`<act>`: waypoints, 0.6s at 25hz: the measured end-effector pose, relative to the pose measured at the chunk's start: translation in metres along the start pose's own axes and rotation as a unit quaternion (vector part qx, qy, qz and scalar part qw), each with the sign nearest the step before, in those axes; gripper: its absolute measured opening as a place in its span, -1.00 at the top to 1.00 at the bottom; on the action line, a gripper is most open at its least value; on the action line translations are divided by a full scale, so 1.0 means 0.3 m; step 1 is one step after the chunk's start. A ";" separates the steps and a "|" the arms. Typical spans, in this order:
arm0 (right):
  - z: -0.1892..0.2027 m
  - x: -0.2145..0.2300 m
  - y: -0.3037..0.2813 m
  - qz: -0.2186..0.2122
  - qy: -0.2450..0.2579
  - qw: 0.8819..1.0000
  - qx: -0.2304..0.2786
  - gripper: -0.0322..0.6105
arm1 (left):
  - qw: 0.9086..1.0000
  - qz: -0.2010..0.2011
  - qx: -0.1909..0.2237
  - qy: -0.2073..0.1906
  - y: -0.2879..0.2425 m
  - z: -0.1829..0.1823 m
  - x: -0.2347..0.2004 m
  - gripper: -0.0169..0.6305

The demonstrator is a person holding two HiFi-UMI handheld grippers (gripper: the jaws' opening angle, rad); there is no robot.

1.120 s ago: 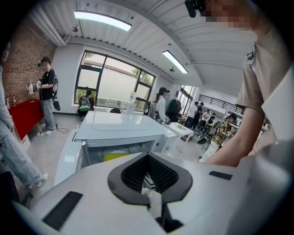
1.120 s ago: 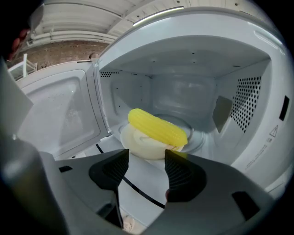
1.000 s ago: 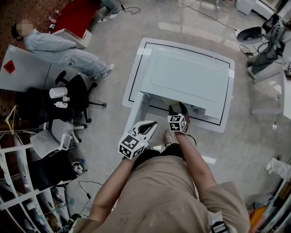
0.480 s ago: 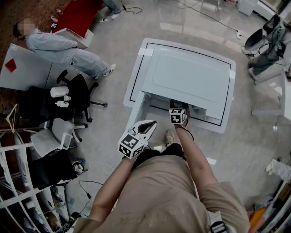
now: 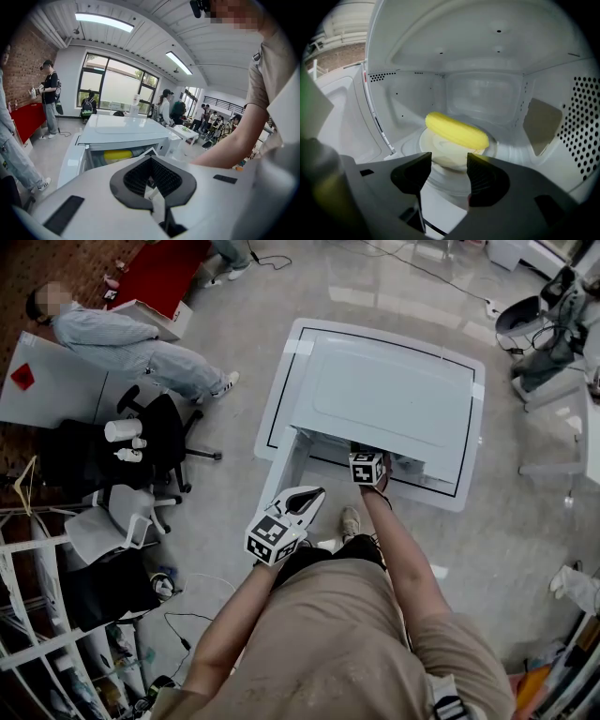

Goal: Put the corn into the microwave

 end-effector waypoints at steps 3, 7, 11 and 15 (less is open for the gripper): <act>-0.011 0.002 0.027 -0.006 0.001 1.000 0.014 0.17 | 1.000 -0.002 0.003 0.001 0.003 -0.002 -0.002 0.94; -0.011 -0.015 0.106 -0.040 0.009 0.999 0.025 0.17 | 1.000 -0.005 0.010 0.003 0.005 -0.002 -0.006 0.94; -0.024 -0.034 0.234 -0.089 0.002 0.995 0.031 0.17 | 1.000 -0.005 0.021 0.006 0.015 -0.010 -0.008 0.94; -0.047 -0.061 0.385 -0.166 -0.006 0.986 0.025 0.17 | 0.999 -0.004 0.038 0.012 0.027 -0.024 -0.007 0.94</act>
Point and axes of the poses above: the fingertips, and each gripper's own axes: y backward along the fingers, x to its right, z out of its underside, the point moved 10 cm from there along y, backward along the fingers, and after that the axes turned 1 degree about -z, right-handed, at the moved point
